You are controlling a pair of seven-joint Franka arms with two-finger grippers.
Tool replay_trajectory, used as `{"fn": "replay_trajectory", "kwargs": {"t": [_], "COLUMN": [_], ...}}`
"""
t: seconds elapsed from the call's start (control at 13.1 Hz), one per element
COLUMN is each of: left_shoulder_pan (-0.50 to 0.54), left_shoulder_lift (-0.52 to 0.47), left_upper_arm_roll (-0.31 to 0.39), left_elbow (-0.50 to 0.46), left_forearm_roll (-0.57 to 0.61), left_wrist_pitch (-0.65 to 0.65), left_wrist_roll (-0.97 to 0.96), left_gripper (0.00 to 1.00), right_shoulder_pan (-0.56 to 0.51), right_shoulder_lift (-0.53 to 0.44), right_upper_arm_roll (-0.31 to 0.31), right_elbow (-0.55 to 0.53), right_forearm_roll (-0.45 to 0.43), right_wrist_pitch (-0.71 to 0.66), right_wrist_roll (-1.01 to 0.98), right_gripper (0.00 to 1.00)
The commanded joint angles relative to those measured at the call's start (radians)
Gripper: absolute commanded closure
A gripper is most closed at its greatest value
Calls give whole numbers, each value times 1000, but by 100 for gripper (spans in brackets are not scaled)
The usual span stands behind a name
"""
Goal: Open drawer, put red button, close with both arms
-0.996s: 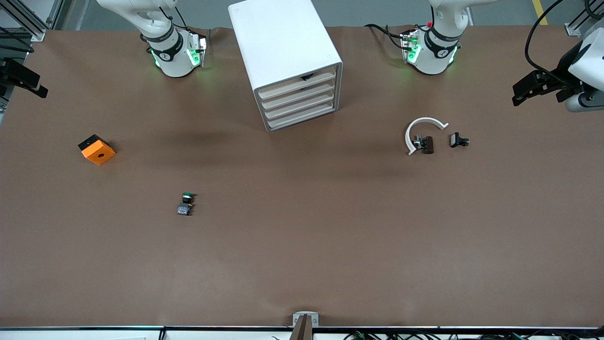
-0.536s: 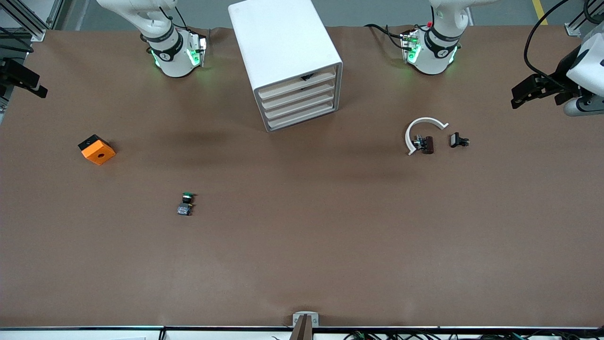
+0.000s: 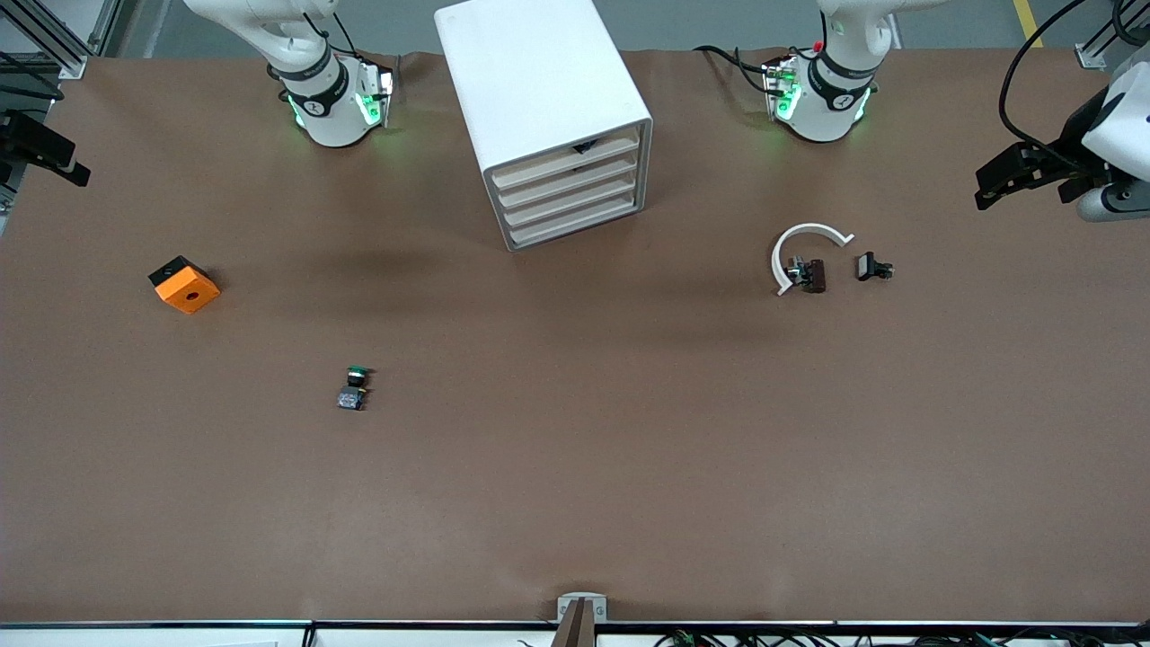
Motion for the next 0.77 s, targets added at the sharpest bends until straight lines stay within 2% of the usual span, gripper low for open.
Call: {"fn": "replay_trajectory", "kwargs": {"t": [0.0, 0.31, 0.69], "left_shoulder_pan": [9, 8, 8], "left_shoulder_lift": [8, 8, 14], "left_upper_arm_roll": [-5, -5, -5], "left_elbow": [18, 18, 20], "left_forearm_roll": [11, 11, 3], "left_wrist_pitch": [0, 2, 5], "left_wrist_roll": [1, -1, -2], "left_gripper": [0, 0, 0], "right_shoulder_pan": [-1, -1, -3], "right_shoulder_lift": [-21, -18, 2], "right_upper_arm_roll": [0, 0, 0], "right_elbow": [-18, -21, -26], "right_forearm_roll": [13, 11, 11], "right_wrist_pitch": [15, 66, 60], "right_wrist_roll": [17, 17, 17], "right_gripper": [0, 0, 0]}}
